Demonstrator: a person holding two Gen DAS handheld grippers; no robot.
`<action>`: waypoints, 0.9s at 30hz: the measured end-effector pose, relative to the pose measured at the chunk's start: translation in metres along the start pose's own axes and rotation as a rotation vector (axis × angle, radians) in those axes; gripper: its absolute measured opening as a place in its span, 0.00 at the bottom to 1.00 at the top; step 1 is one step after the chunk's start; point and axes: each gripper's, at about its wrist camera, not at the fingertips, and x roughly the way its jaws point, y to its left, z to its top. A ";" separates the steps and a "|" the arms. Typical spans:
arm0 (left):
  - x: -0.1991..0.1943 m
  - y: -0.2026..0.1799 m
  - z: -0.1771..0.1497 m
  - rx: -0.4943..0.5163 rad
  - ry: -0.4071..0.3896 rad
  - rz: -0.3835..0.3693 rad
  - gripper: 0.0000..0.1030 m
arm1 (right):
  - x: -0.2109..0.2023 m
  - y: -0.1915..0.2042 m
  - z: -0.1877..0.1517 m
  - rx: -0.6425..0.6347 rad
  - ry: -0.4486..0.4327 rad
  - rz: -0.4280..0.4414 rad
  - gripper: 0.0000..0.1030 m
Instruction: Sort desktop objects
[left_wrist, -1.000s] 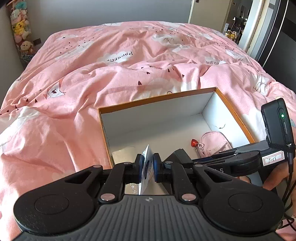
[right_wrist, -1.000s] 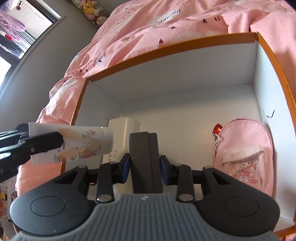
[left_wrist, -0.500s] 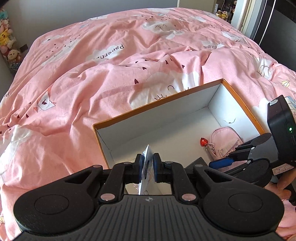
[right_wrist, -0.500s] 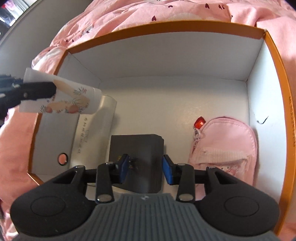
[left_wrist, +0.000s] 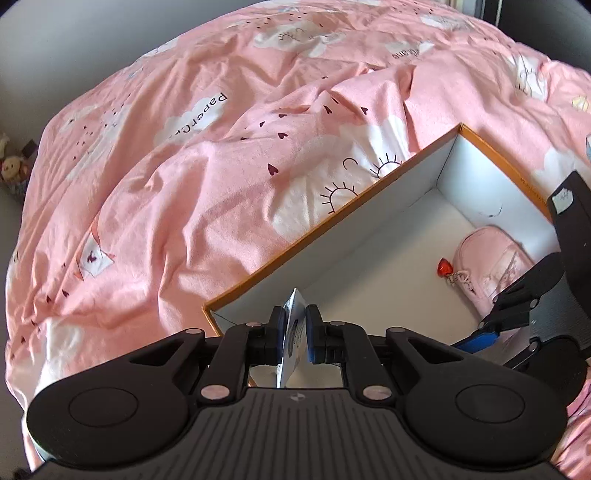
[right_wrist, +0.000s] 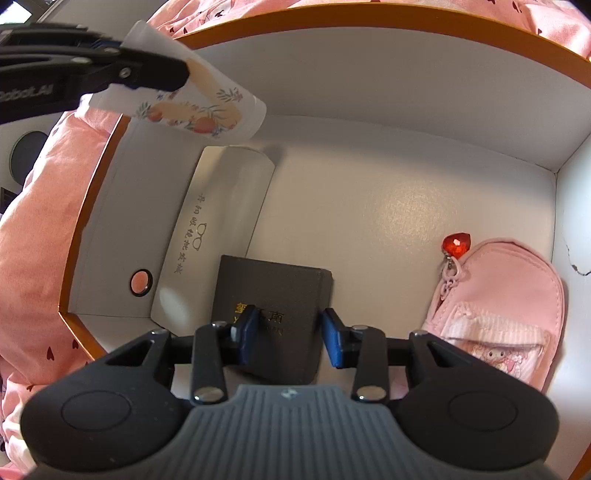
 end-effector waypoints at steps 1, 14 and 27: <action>0.003 -0.003 0.001 0.040 0.009 0.018 0.13 | 0.000 -0.001 0.000 0.007 0.001 0.004 0.40; 0.036 -0.020 0.003 0.346 0.151 0.081 0.14 | -0.002 -0.007 -0.002 0.039 -0.011 0.030 0.40; 0.046 -0.025 0.003 0.385 0.163 0.128 0.19 | -0.004 -0.004 -0.003 0.066 -0.051 0.032 0.40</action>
